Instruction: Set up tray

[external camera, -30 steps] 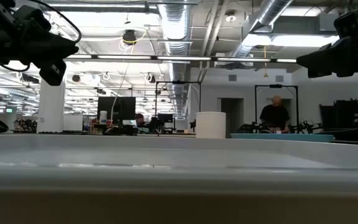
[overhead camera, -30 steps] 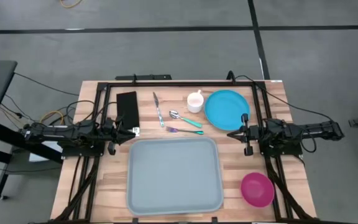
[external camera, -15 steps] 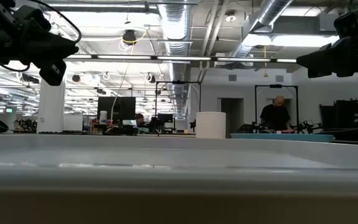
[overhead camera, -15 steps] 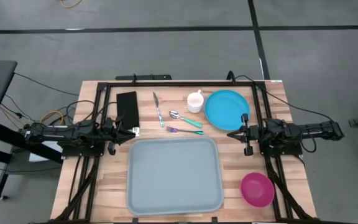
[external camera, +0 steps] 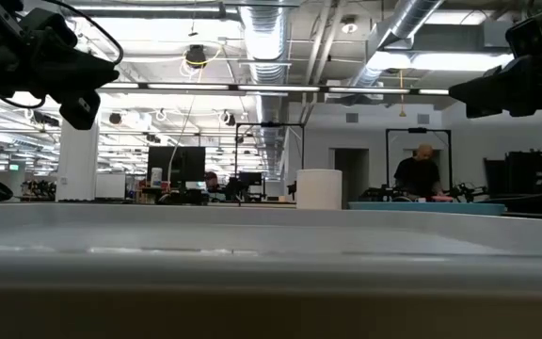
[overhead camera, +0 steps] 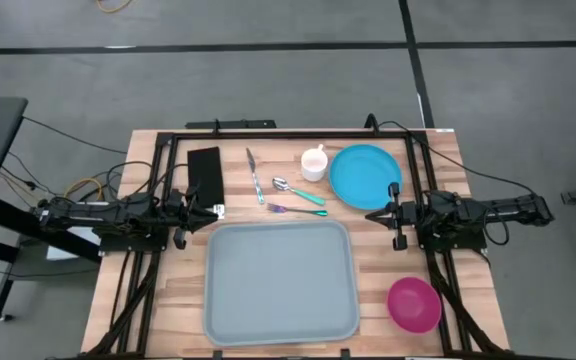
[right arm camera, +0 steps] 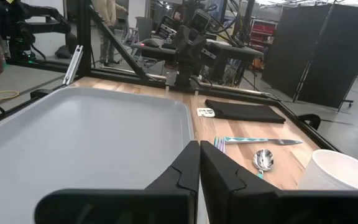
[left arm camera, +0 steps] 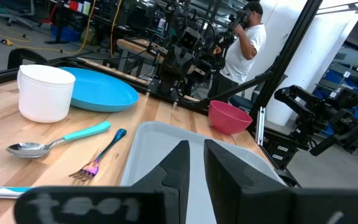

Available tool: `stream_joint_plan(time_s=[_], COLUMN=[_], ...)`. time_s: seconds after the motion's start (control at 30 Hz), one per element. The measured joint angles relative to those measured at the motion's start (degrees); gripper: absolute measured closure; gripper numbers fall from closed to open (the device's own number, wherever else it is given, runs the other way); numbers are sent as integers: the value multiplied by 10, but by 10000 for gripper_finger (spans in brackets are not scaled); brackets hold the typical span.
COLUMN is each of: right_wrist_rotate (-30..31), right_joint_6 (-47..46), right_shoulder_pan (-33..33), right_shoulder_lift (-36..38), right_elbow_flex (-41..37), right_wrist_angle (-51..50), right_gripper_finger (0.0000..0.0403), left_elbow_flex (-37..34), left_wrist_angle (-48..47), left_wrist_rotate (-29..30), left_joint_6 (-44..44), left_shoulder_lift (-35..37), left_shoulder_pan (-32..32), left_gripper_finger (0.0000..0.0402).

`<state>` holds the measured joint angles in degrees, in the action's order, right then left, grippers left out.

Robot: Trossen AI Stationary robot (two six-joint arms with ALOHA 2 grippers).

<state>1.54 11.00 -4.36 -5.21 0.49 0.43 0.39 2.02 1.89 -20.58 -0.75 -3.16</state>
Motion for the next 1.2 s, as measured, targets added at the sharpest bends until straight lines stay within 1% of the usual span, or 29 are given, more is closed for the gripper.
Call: stream_joint_plan(time_s=[0.63, 0.7, 0.77, 0.93, 1.0, 1.07, 1.2], right_wrist_rotate=[0, 0, 0, 0, 0, 0, 9], right_joint_6=[-10, -57, -134, -393, -473, -524, -587], right_shoulder_pan=[0, -1, -1, -1, -1, -1, 3], right_shoulder_lift=[0, 0, 0, 0, 0, 0, 0], right_elbow_flex=[0, 0, 0, 0, 0, 0, 0], right_wrist_angle=[0, 0, 0, 0, 0, 2, 36], right_gripper_finger=[397, 397, 397, 397, 397, 397, 397], left_elbow_flex=[0, 0, 0, 0, 0, 0, 0], left_wrist_angle=[0, 0, 0, 0, 0, 0, 0], left_wrist_rotate=[0, 0, 0, 0, 0, 0, 0], left_joint_6=[0, 0, 0, 0, 0, 0, 0], left_shoulder_lift=[0, 0, 0, 0, 0, 0, 0], left_shoulder_pan=[0, 0, 0, 0, 0, 0, 0], left_gripper_finger=[365, 365, 365, 365, 365, 365, 365])
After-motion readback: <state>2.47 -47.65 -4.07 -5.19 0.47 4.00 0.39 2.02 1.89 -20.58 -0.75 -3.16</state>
